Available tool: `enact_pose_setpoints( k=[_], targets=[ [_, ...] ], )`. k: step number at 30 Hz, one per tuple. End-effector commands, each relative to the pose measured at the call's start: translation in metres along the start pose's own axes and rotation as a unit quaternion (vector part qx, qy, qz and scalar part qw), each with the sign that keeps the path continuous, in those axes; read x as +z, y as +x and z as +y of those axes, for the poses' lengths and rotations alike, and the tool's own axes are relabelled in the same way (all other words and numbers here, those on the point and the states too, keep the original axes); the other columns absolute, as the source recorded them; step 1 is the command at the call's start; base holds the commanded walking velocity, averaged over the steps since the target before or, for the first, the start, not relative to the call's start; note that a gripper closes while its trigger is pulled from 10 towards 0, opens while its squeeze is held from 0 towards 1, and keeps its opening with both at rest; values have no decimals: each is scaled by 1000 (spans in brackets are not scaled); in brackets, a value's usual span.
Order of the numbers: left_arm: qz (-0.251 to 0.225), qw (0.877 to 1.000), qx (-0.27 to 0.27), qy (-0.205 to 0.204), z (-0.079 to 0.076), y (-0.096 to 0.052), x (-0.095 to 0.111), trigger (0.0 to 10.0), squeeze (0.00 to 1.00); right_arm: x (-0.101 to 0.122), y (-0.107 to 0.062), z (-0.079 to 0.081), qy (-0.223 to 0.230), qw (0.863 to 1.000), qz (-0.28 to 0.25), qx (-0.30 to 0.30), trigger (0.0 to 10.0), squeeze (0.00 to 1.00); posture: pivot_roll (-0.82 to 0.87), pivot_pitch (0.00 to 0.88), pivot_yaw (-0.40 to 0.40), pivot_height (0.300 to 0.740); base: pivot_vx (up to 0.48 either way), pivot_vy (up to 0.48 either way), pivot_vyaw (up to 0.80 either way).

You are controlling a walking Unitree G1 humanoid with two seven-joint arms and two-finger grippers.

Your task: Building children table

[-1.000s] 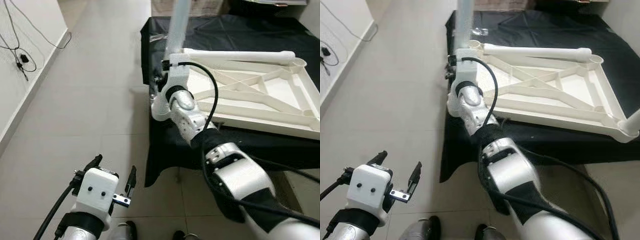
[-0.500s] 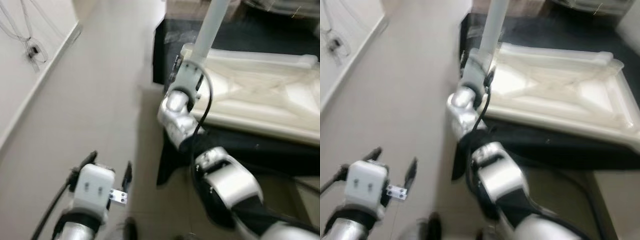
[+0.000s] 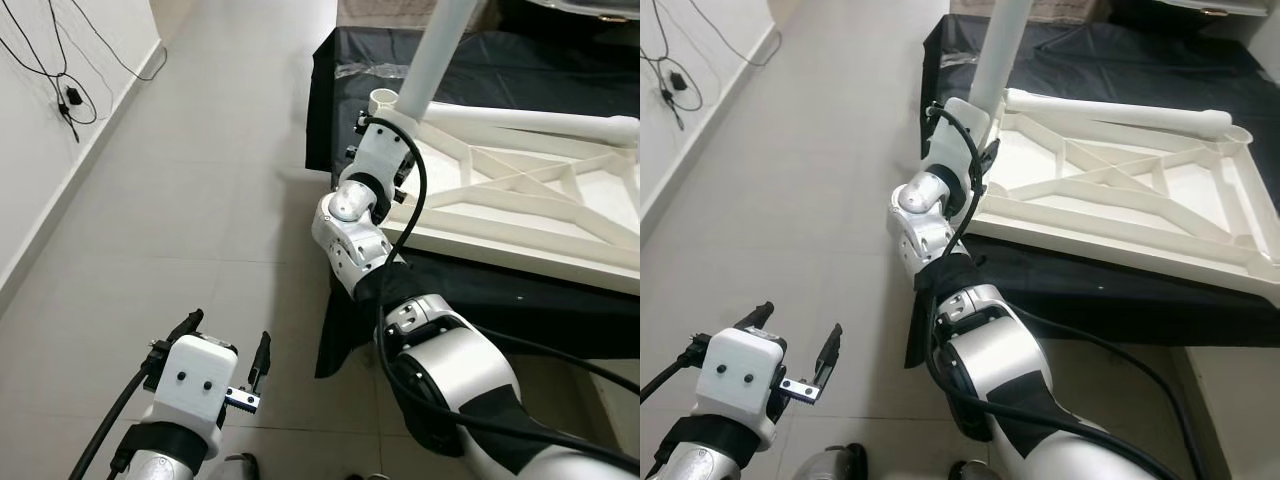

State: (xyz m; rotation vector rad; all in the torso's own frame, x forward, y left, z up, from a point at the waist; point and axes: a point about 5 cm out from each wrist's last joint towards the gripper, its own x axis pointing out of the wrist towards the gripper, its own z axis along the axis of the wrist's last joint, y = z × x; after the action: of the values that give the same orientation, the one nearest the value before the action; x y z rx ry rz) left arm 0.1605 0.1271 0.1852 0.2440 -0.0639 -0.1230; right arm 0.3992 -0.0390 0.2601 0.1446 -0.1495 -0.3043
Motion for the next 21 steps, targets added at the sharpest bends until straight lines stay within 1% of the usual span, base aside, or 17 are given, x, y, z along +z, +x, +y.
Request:
enact_pose_setpoints(
  k=[1, 2, 3, 4, 5, 7, 10, 11, 13, 14, 15, 16, 17, 18, 19, 20, 21],
  targets=[
    [0, 1000, -1, 0, -1, -1, -1, 10000, 0, -53, -12, 0, -54, 990, 98, 89, 1529, 0, 154, 268, -75, 740, 0, 0, 0],
    [0, 1000, -1, 0, -1, -1, -1, 10000, 0, -53, -12, 0, -54, 990, 98, 89, 1529, 0, 154, 268, -75, 740, 0, 0, 0],
    [0, 1000, -1, 1, -1, -1, -1, 10000, 0, -55, -17, 10, -41, 979, 98, 172, 4667, 0, 152, 265, -75, 740, 0, 0, 0],
    [-1, 1000, 0, 1, -1, -1, -1, 10000, 0, -55, -21, 15, -20, 965, 89, 246, 0, 0, 152, 265, -75, 740, 0, 0, 0],
    [-1, 1000, 0, 1, -1, -1, -1, 10000, 0, -55, -21, 15, -20, 965, 89, 246, 0, 0, 152, 265, -75, 740, 0, 0, 0],
    [0, 1000, 1, 3, 0, -1, -1, 10000, 0, -57, -20, 14, -9, 940, 93, 327, 0, 0, 152, 259, -78, 740, 0, 0, 0],
    [0, 1000, 1, 3, 0, -1, -1, 10000, 0, -52, -17, 12, 17, 916, 102, 388, 0, 0, 152, 259, -78, 740, 0, 0, 0],
    [0, 1000, 1, 3, 0, -1, -1, 10000, 0, -52, -17, 12, 17, 916, 102, 388, 0, 0, 152, 259, -78, 740, 0, 0, 0],
    [0, 1000, -2, 6, -1, -1, -1, 10000, 0, -49, -20, 15, 37, 871, 123, 474, 0, 0, 152, 259, -78, 740, 0, 0, 0],
    [0, 1000, -2, 6, -1, -1, -1, 10000, 0, -49, -20, 15, 37, 871, 123, 474, 0, 0, 152, 259, -78, 740, 0, 0, 0],
    [0, 1000, -3, 6, -1, -1, -1, 10000, 0, -48, -24, 17, 28, 841, 130, 524, 6157, 0, 153, 262, -77, 740, 0, 0, 0],
    [0, 1000, -3, 6, -1, -1, -1, 10000, 0, -48, -24, 17, 28, 841, 130, 524, 6157, 0, 153, 262, -77, 740, 0, 0, 0],
    [-1, 1000, -3, 6, -1, -1, -1, 10000, 0, -47, -28, 17, -2, 804, 120, 582, 10000, 0, 153, 265, -81, 740, 0, 0, 0],
    [-1, 1000, -4, 5, -2, -1, -1, 10000, 0, -47, -31, 17, -27, 779, 113, 616, 10000, 0, 153, 265, -81, 740, 0, 0, 0],
    [-2, 1000, -4, 5, -2, -1, 0, 10000, 0, -47, -35, 15, -45, 733, 118, 668, 10000, 0, 153, 265, -81, 740, 0, 0, 0],
    [-2, 1000, -4, 5, -2, -1, 0, 10000, 0, -47, -35, 15, -45, 733, 118, 668, 10000, 0, 153, 265, -81, 740, 0, 0, 0],
    [-2, 1000, -4, 5, -2, -1, 0, 10000, 0, -47, -39, 13, -54, 695, 125, 706, 10000, 0, 155, 271, -87, 740, 0, 0, 0]
  ],
)
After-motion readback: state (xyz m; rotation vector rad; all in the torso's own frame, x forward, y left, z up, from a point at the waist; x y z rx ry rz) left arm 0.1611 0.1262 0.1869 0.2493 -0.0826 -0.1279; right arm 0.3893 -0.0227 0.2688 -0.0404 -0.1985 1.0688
